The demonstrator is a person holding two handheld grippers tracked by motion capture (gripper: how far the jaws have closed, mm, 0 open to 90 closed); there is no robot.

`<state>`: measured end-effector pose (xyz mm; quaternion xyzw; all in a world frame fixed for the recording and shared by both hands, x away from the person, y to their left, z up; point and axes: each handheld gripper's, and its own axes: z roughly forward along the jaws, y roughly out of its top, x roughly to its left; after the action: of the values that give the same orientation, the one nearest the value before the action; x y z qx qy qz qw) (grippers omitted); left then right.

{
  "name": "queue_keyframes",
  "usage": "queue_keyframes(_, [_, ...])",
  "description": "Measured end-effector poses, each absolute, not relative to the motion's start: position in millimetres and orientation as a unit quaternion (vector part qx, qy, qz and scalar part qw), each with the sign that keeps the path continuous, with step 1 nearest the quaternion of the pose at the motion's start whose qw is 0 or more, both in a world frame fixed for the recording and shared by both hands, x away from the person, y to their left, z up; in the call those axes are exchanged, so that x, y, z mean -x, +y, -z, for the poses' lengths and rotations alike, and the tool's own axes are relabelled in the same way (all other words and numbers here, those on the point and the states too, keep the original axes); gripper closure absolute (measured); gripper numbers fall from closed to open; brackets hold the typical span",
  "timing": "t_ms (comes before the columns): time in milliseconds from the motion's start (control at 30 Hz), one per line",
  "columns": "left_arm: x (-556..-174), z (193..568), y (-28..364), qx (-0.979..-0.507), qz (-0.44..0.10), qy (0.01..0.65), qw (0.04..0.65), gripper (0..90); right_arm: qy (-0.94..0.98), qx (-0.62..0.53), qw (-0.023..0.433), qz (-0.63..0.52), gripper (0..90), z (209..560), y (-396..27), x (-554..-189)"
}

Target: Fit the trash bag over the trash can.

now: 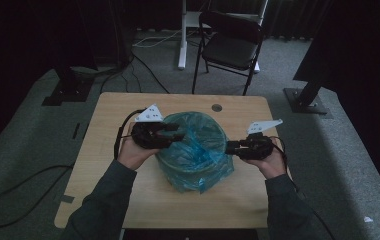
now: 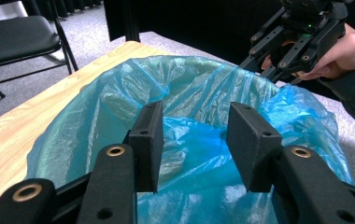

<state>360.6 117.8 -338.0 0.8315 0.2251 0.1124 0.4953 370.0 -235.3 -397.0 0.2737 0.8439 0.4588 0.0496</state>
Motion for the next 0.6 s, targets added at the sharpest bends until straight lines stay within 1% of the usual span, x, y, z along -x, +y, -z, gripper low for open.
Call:
queue_keyframes(300, [-370,332,113,-0.833,-0.112,0.220,0.496,56.3,0.843,-0.274,0.046,-0.461,66.2,399,-235,-372])
queue_keyframes(600, [-379,330,98,-0.839,-0.107,0.212,0.489,55.2,0.841,-0.275,0.041,-0.465,66.0,400,-235,-372])
